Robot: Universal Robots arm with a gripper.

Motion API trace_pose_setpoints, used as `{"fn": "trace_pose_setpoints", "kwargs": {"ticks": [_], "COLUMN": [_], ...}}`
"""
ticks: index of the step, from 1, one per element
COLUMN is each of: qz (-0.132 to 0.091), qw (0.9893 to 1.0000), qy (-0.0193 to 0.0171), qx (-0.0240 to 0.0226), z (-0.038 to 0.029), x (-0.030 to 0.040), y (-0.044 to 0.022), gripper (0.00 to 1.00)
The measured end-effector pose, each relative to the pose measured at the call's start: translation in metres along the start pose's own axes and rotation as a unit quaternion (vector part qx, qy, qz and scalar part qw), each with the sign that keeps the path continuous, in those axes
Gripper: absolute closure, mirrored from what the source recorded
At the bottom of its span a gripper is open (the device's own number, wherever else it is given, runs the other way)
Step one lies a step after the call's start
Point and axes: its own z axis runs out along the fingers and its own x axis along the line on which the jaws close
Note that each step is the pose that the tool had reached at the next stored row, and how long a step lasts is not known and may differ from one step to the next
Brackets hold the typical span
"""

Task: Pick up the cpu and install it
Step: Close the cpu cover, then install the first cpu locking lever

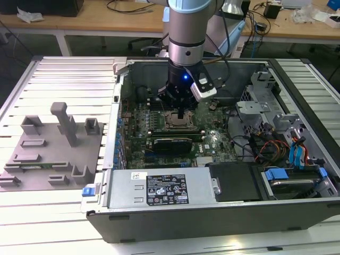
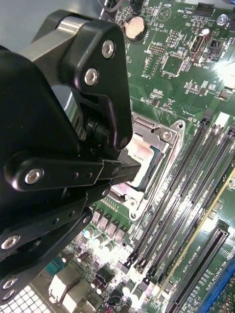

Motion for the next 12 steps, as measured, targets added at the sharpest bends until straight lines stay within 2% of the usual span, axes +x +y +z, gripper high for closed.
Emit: {"fn": "trace_pose_setpoints", "kwargs": {"ticks": [12], "qz": [0.000], "qw": [1.0000], "qy": [0.0000], "qx": [0.0000], "z": [0.0000], "x": [0.0000], "y": [0.0000], "gripper": [0.89]}}
